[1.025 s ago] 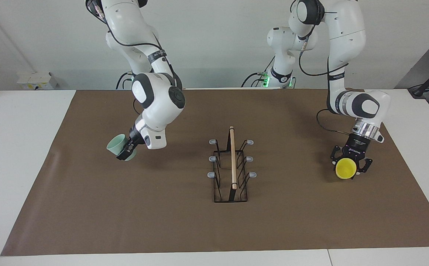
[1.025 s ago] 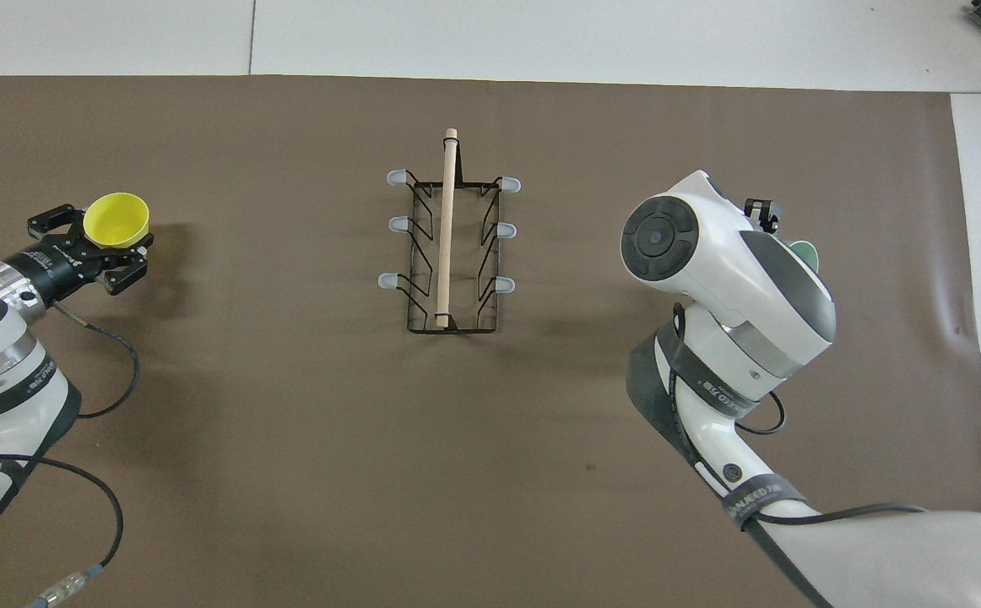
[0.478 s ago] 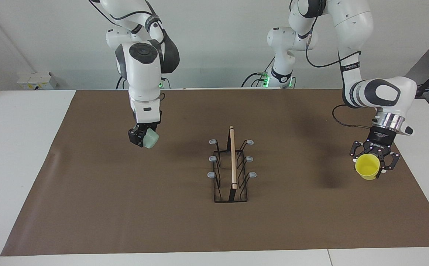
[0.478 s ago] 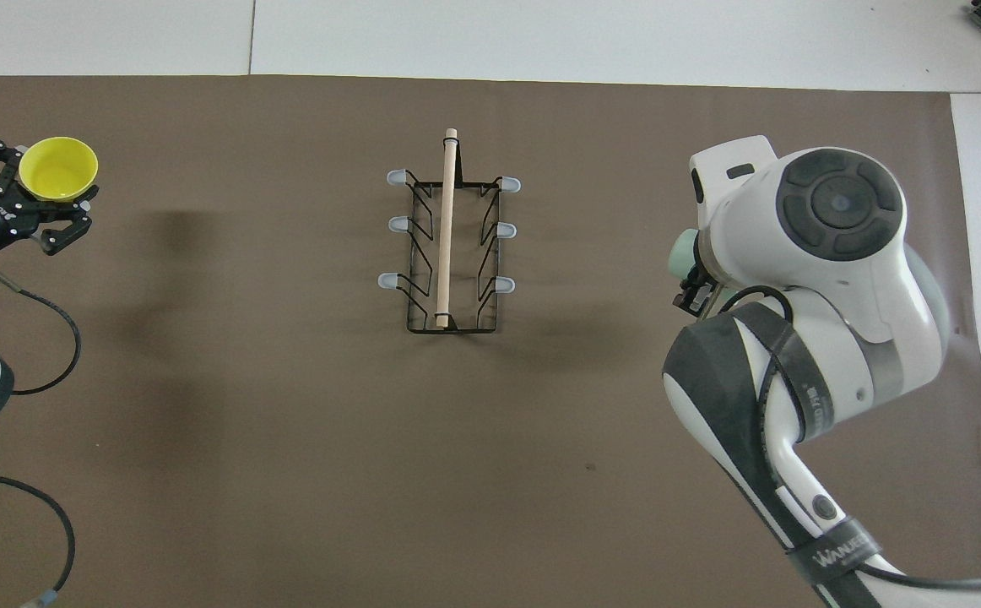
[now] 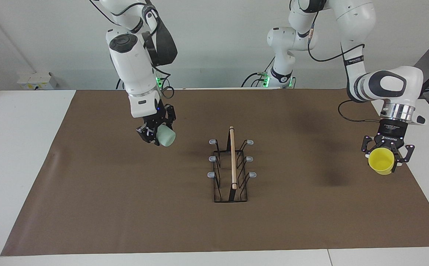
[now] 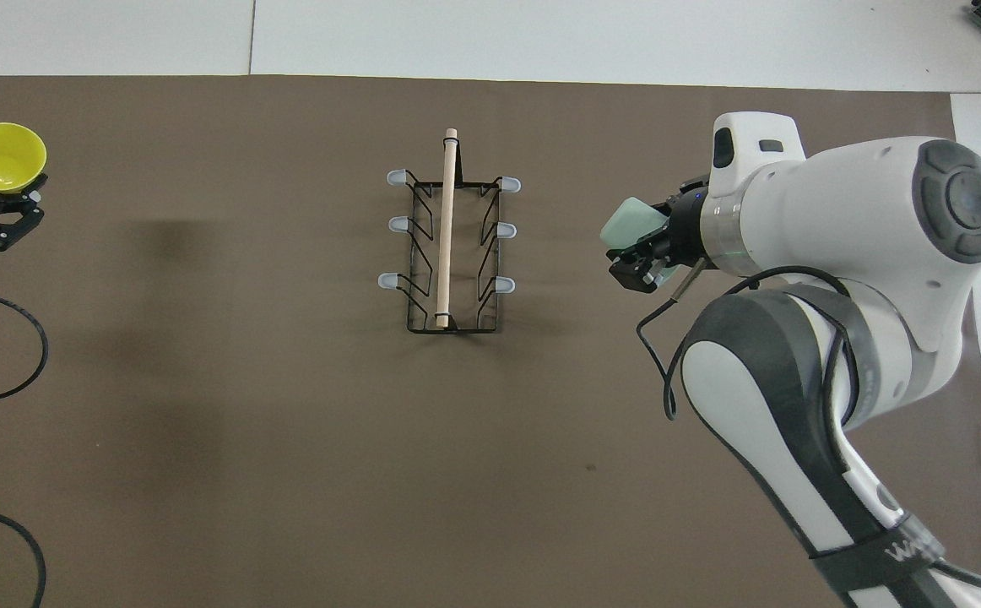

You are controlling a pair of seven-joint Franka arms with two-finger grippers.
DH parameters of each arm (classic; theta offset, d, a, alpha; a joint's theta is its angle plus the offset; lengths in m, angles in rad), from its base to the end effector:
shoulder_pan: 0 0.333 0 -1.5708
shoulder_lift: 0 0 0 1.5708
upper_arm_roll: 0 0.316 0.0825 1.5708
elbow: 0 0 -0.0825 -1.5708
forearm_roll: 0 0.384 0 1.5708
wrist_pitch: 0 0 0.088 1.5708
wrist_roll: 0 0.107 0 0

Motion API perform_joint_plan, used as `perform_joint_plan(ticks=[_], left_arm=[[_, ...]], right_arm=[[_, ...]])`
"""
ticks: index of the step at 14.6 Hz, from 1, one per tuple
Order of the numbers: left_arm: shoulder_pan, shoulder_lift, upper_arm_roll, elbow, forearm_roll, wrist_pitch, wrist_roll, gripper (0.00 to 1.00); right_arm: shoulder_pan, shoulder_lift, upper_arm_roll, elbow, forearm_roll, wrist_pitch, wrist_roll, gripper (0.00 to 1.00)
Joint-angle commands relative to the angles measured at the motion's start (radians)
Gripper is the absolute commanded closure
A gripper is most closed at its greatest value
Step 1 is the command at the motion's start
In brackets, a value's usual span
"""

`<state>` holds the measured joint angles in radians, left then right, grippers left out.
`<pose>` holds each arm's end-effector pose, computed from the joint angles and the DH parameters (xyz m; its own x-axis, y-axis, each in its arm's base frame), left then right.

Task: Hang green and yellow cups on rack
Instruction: 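Lift the green cup with the right gripper toward the rack, then hang the green cup on a rack peg while the left gripper brings the yellow cup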

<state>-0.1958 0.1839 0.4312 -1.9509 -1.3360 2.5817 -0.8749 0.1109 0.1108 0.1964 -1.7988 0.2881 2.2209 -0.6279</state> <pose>0.6058 0.1510 0.4344 -0.2035 0.7317 -0.6506 0.6301 0.6064 0.4850 0.5926 0.1927 0.5159 0.6550 0.6429 0.3971 0.7197 -0.6909 -0.0687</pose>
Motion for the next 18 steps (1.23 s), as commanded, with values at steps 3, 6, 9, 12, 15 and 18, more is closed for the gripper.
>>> perform_joint_plan(ticks=[3,6,9,12,15,18], left_arm=[[0.001,-0.118,-0.009,-0.065,0.116,0.011,-0.010,1.00],[0.002,-0.158,-0.011,-0.063,0.221,0.005,-0.010,1.00],[0.002,-0.188,-0.012,-0.065,0.276,-0.008,-0.010,1.00],[0.001,-0.233,-0.031,-0.063,0.389,-0.028,-0.012,1.00],[0.002,-0.274,-0.064,-0.065,0.461,-0.029,-0.015,1.00],[0.002,-0.299,-0.115,-0.071,0.593,-0.029,-0.016,1.00]], right_arm=[[0.019,-0.051,0.014,-0.126,0.329,0.238,-0.123,1.00],[0.043,-0.086,0.014,-0.206,0.688,0.347,-0.367,1.00],[0.096,-0.115,0.014,-0.273,1.048,0.449,-0.626,1.00],[0.110,-0.111,0.012,-0.297,1.348,0.467,-0.907,1.00],[0.115,-0.099,0.014,-0.324,1.593,0.457,-1.136,1.00],[0.162,-0.095,0.014,-0.335,1.785,0.454,-1.217,1.00]])
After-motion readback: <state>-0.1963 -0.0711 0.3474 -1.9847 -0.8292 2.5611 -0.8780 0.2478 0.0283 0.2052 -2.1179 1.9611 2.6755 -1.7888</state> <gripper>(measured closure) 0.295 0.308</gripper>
